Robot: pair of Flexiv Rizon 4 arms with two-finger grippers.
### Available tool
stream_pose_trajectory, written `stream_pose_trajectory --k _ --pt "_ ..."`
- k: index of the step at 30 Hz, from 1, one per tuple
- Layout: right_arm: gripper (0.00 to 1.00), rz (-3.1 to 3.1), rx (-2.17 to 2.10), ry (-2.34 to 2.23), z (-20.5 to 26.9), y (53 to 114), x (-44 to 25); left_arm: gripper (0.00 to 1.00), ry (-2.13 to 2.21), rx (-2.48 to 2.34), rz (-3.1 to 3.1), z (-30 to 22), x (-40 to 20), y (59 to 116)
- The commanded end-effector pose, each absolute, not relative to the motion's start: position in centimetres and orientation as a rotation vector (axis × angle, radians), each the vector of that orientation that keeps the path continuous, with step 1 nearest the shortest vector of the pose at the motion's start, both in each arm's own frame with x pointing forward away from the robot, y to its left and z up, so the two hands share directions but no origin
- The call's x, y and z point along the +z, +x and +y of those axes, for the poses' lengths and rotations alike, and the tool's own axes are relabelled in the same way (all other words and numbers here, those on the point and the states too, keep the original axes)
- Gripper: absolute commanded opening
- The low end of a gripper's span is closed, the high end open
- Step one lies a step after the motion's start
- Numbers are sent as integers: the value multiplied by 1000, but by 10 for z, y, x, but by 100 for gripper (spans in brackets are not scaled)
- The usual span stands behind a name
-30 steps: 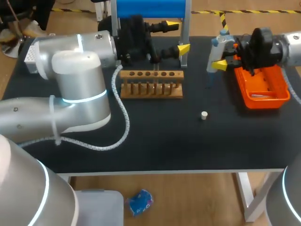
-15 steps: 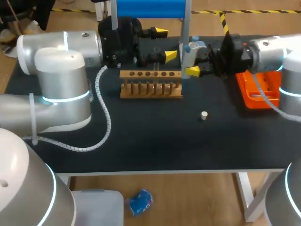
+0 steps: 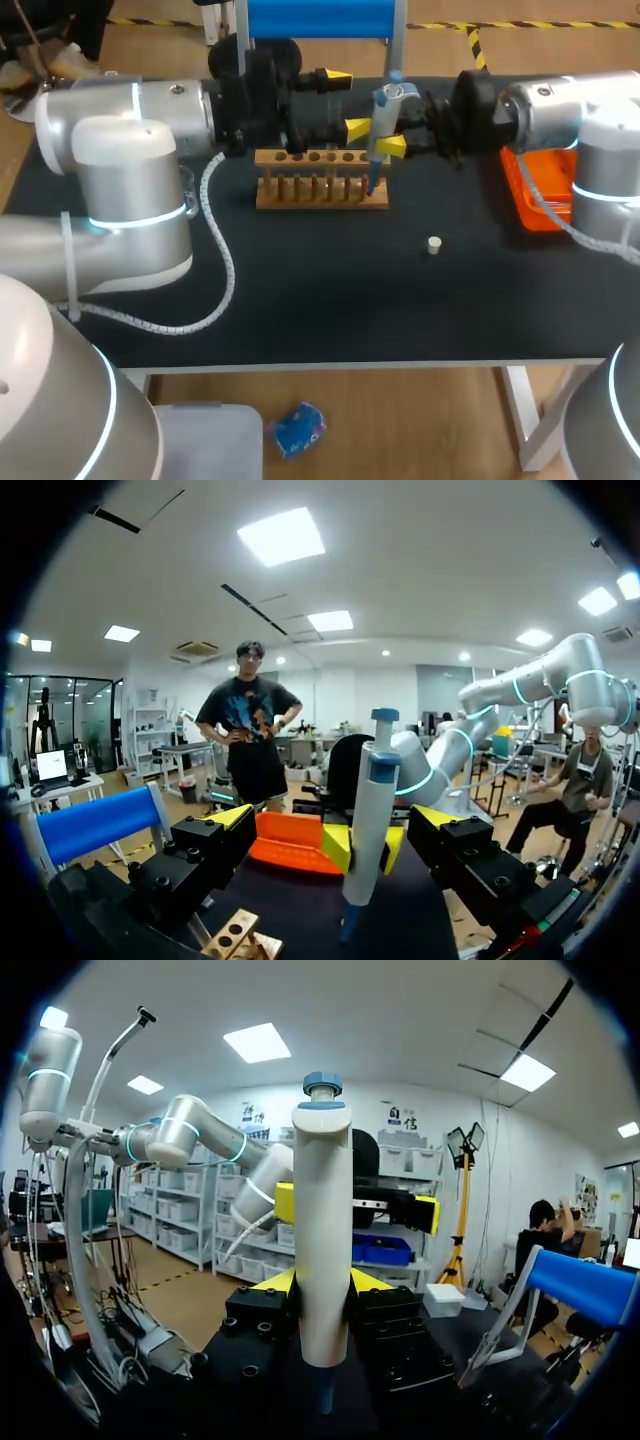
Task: Invert the test tube, pick up the pipette, mount the tip to pipette, aspirate from beaker and dispense into the tube, eject the tip, return the pipette, and cap with the stopper.
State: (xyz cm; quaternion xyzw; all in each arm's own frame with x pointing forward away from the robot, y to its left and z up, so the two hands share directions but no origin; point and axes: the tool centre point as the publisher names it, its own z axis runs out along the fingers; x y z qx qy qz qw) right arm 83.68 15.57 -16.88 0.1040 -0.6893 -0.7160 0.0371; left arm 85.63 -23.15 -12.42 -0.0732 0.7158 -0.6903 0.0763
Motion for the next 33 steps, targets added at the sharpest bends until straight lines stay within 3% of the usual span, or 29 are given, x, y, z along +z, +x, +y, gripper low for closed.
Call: stream_pose_trajectory --k 1,33 --pt "0 -2115 -2195 336 162 843 -168 100 -226 -2073 2134 -234 -126 856" --pt "0 -2079 -2163 352 186 857 -174 100 -217 -2071 2125 -236 -131 858"
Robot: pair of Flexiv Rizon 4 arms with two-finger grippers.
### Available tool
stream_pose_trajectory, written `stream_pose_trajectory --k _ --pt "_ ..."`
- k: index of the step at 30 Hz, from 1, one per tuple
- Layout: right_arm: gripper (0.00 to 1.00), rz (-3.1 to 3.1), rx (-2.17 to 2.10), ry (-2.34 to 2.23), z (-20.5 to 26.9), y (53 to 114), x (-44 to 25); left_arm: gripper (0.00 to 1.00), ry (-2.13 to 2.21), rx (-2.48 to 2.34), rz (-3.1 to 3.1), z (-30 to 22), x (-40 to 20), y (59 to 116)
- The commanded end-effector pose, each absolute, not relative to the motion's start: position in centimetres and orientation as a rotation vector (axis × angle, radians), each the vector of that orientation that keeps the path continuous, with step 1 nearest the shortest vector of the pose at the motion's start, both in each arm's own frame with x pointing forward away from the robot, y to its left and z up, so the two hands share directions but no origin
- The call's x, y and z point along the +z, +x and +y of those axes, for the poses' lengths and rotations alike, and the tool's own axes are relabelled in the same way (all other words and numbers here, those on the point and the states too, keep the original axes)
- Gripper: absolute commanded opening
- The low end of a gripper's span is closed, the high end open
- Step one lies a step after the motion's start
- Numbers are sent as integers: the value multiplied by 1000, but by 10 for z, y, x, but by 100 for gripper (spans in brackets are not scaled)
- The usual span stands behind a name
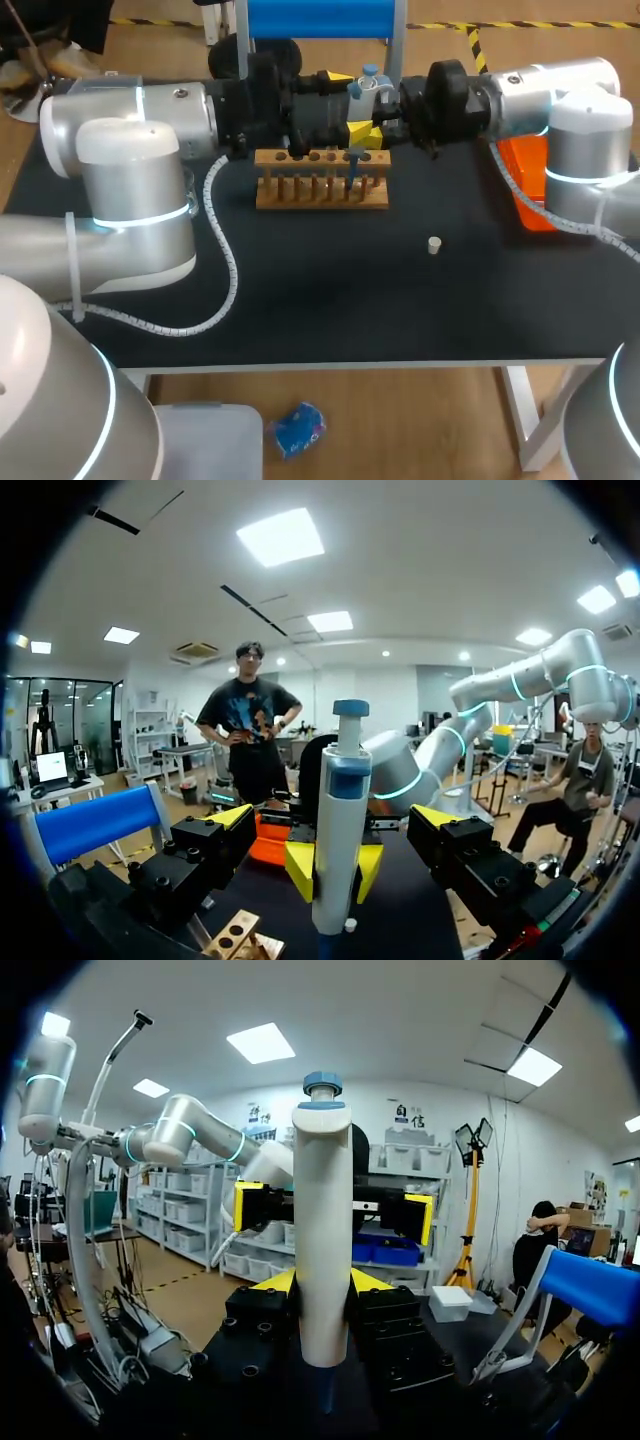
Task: Invert the test tube, pick up the pipette, mount the tip to pipette, aspirate from beaker and dispense into the tube, eject the tip, return the pipette, and cap with the stopper.
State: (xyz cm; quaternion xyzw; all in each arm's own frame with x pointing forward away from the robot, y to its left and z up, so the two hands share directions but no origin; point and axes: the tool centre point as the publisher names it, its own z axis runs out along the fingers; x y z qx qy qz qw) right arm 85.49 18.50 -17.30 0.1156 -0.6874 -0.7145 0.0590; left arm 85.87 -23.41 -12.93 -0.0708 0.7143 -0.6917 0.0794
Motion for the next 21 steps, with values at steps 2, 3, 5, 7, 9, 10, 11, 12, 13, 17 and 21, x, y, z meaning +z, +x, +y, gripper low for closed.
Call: stream_pose_trajectory --k 2,3,5,7,9,10,11,12,13,17,21 --pt "0 -2078 -2163 352 186 857 -174 100 -216 -2073 2124 -237 -131 858" --pt "0 -2078 -2163 352 186 857 -174 100 -215 -2072 2125 -237 -132 858" --pt "0 -2077 -2164 352 187 858 -175 100 -214 -2072 2127 -238 -132 858" --pt "0 -2075 -2165 352 188 858 -175 100 -213 -2070 2130 -238 -132 858" --pt "0 -2073 -2164 352 189 858 -176 99 -211 -2069 2131 -239 -132 858" --pt "0 -2072 -2164 352 189 858 -176 92 -211 -2069 2132 -239 -132 858" --pt "0 -2071 -2164 352 189 858 -176 90 -211 -2069 2132 -239 -132 858" --pt "0 -2070 -2164 352 190 858 -176 92 -211 -2068 2132 -239 -132 858" --pt "0 -2069 -2164 352 190 858 -176 92 -211 -2067 2132 -239 -132 858" --pt "0 -2069 -2164 350 190 859 -177 81 -214 -2064 2132 -239 -133 857" --pt "0 -2071 -2164 348 190 859 -177 56 -218 -2062 2131 -239 -133 857"
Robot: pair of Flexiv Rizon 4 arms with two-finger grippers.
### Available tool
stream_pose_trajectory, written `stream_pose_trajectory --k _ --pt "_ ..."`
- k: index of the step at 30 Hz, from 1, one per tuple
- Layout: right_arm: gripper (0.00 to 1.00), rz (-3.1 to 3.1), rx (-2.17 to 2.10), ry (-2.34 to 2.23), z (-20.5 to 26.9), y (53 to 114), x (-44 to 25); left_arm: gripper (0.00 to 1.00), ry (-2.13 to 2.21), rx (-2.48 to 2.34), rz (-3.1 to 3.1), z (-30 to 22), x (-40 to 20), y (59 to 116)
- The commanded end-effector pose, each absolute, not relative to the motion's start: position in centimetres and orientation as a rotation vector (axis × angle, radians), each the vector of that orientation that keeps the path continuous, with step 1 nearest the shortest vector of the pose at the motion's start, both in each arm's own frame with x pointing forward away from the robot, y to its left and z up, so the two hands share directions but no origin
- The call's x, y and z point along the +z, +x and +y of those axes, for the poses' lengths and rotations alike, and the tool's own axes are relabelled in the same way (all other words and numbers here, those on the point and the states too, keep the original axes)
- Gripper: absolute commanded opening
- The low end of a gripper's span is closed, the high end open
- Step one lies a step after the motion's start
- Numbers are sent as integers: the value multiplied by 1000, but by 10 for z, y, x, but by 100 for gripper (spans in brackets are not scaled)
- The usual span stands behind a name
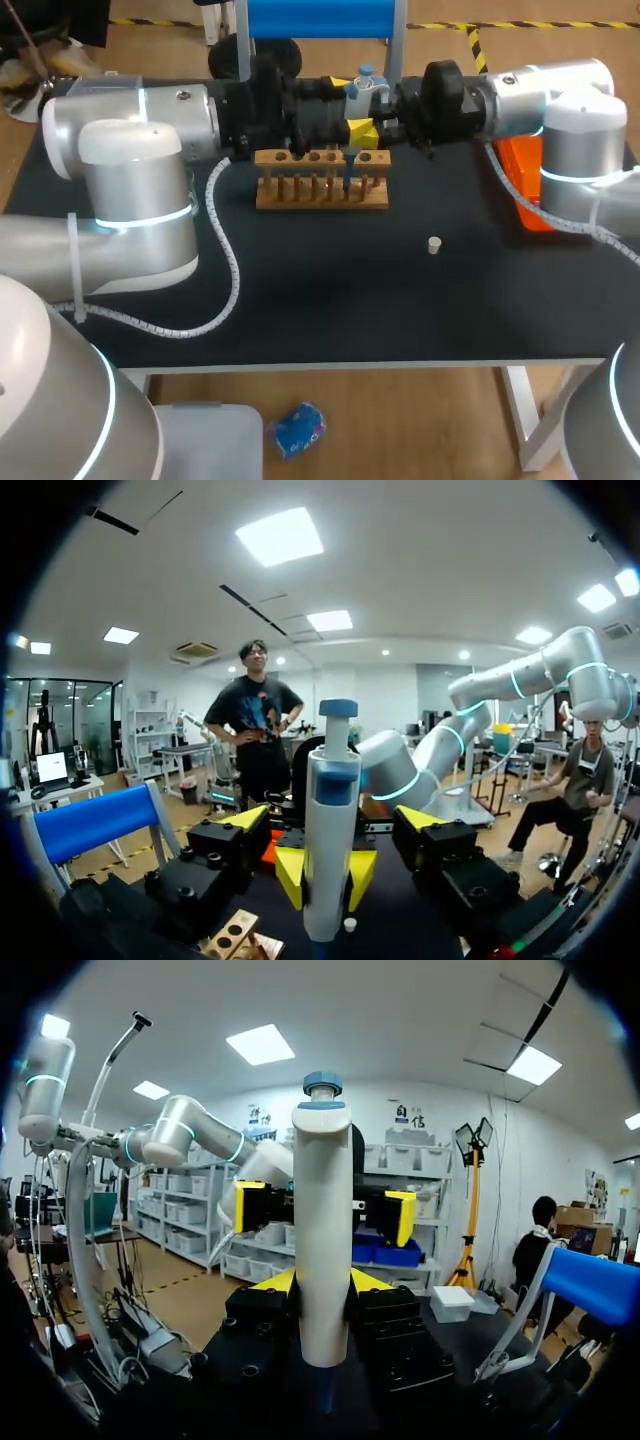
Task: Invert the test tube, pick up the pipette, mount the tip to pipette, aspirate from beaker and dispense into the tube, eject the tip, return the pipette, and cap with the stopper.
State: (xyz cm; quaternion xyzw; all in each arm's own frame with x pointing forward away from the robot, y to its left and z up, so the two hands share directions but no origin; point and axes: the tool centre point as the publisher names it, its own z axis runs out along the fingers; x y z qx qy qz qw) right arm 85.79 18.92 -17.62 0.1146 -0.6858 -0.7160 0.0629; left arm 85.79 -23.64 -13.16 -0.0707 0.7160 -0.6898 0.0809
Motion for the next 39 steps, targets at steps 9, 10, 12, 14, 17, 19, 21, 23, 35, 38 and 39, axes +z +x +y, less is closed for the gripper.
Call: stream_pose_trajectory --k 9,10,12,14,17,19,21,23,35,38,39 --pt "0 -2074 -2165 343 188 860 -177 48 -217 -2070 2132 -241 -134 857" --pt "0 -2074 -2165 342 188 860 -177 48 -214 -2071 2132 -241 -134 858" --pt "0 -2073 -2163 342 188 860 -177 50 -208 -2074 2134 -242 -133 857" --pt "0 -2073 -2163 342 188 860 -177 52 -206 -2074 2137 -242 -133 857" --pt "0 -2073 -2163 341 188 860 -177 49 -204 -2071 2142 -242 -134 857" --pt "0 -2072 -2163 340 188 860 -177 48 -204 -2069 2145 -242 -134 857" --pt "0 -2072 -2162 340 188 860 -177 45 -204 -2068 2147 -243 -135 857" --pt "0 -2072 -2160 339 189 860 -178 42 -204 -2067 2150 -244 -135 857" --pt "24 -2064 -2164 326 187 860 -176 0 -189 -2057 2175 -244 -136 858" --pt "100 -2064 -2166 318 184 859 -176 0 -185 -2062 2169 -243 -134 859" --pt "100 -2066 -2165 316 183 858 -176 0 -186 -2062 2168 -243 -134 859"
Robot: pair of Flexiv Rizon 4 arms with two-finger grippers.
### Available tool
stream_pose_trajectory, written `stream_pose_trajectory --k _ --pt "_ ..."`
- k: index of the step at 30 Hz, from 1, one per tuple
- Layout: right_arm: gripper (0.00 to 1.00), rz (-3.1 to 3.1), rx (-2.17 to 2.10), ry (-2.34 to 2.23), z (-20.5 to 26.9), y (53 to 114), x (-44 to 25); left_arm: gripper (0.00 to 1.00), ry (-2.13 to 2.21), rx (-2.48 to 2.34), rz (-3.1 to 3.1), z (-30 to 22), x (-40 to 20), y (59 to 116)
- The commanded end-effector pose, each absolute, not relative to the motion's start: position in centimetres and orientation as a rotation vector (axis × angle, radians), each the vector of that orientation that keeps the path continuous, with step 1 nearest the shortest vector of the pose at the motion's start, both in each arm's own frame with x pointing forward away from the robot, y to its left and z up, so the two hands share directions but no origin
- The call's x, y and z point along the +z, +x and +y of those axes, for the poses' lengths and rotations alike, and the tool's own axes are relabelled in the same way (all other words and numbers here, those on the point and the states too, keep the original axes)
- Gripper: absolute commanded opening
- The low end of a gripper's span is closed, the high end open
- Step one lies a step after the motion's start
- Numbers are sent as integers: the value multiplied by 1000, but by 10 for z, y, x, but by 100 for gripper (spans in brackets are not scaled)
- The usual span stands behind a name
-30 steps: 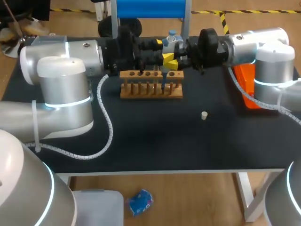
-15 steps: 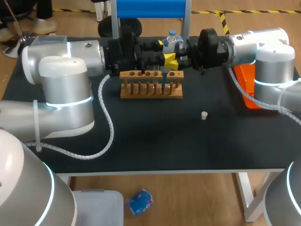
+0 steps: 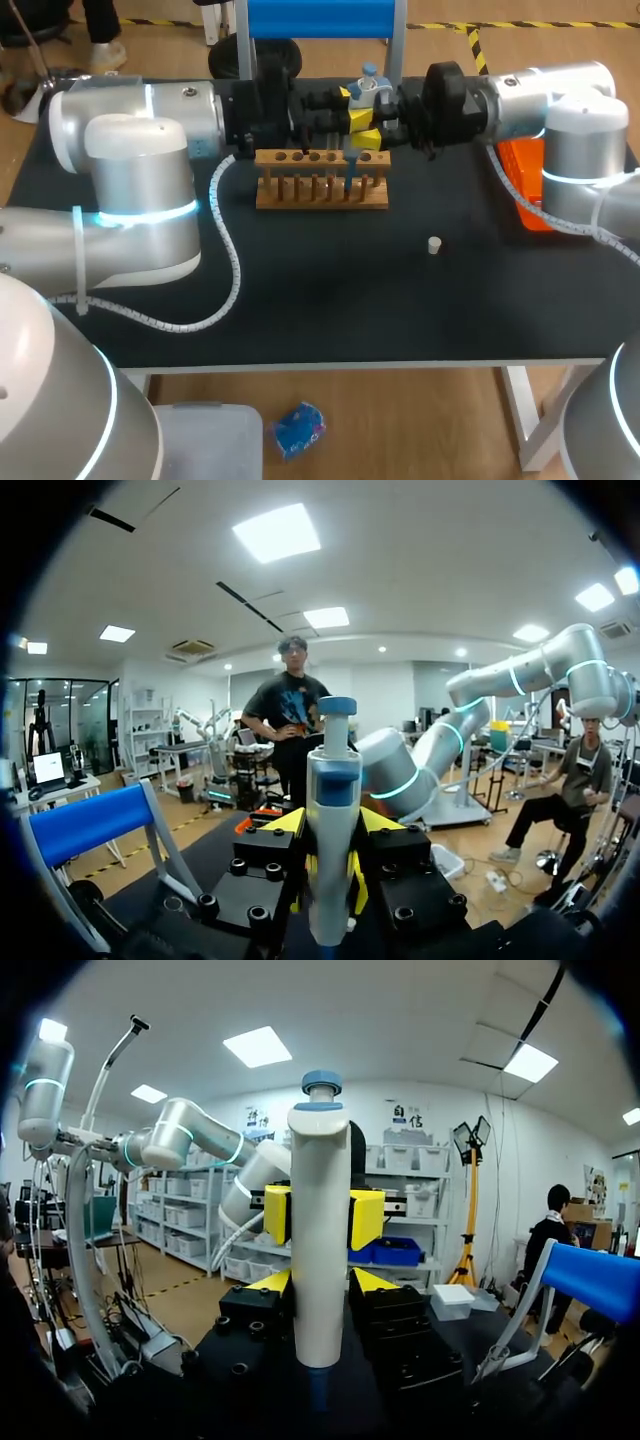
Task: Invert the test tube, pick up the pipette, mount the tip to pipette, aspirate from beaker and dispense into the tube, eject the tip, return the pipette, and cap with the stopper.
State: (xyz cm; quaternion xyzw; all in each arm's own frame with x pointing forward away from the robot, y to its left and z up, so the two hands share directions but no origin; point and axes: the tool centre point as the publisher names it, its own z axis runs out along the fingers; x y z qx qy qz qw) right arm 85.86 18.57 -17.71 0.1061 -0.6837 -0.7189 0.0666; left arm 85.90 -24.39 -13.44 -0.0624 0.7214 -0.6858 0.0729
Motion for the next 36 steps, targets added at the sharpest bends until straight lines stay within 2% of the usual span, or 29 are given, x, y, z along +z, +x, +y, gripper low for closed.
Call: stream_pose_trajectory --k 1,15,26,36 --pt "100 -2074 -2156 308 181 857 -175 0 -189 -2062 2162 -242 -133 860" --pt "100 -2187 -2125 127 138 848 -173 0 -363 -1956 2044 -207 -108 886" --pt "100 -2323 -2138 -161 99 866 -163 0 -587 -1825 1951 -187 -96 925" --pt "100 -2364 -2173 -292 94 889 -158 0 -807 -1678 1856 -173 -98 955"
